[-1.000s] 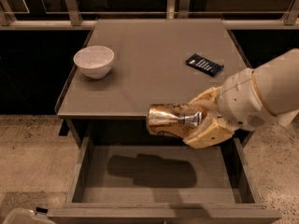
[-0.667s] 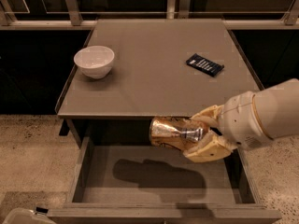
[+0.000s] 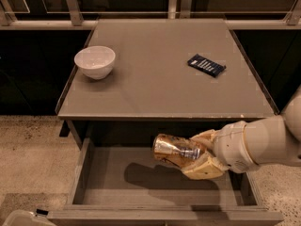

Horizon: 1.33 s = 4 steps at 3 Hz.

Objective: Place orange can into top drawer

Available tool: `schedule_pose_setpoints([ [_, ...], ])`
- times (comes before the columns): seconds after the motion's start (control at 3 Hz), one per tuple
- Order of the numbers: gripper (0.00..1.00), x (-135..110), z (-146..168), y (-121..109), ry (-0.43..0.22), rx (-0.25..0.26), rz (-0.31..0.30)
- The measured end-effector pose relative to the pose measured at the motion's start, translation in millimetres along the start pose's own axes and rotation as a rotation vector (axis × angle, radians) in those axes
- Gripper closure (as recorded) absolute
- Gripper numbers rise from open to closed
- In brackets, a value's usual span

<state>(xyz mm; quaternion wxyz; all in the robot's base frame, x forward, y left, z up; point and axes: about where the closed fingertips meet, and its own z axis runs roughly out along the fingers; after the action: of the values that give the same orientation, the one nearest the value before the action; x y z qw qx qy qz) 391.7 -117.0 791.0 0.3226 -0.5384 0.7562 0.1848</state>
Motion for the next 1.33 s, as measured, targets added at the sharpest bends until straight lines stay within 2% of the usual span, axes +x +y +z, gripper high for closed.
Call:
schedule_pose_setpoints([
  [0.33,1.0,20,23,-2,0.021,0.011,0.039],
  [0.67,1.0,34,40,-4,0.067,0.013,0.065],
  [1.0,1.0,48,55,-7,0.083,0.009,0.08],
  [1.33,1.0,61,76,-9,0.107,-0.027,0.09],
])
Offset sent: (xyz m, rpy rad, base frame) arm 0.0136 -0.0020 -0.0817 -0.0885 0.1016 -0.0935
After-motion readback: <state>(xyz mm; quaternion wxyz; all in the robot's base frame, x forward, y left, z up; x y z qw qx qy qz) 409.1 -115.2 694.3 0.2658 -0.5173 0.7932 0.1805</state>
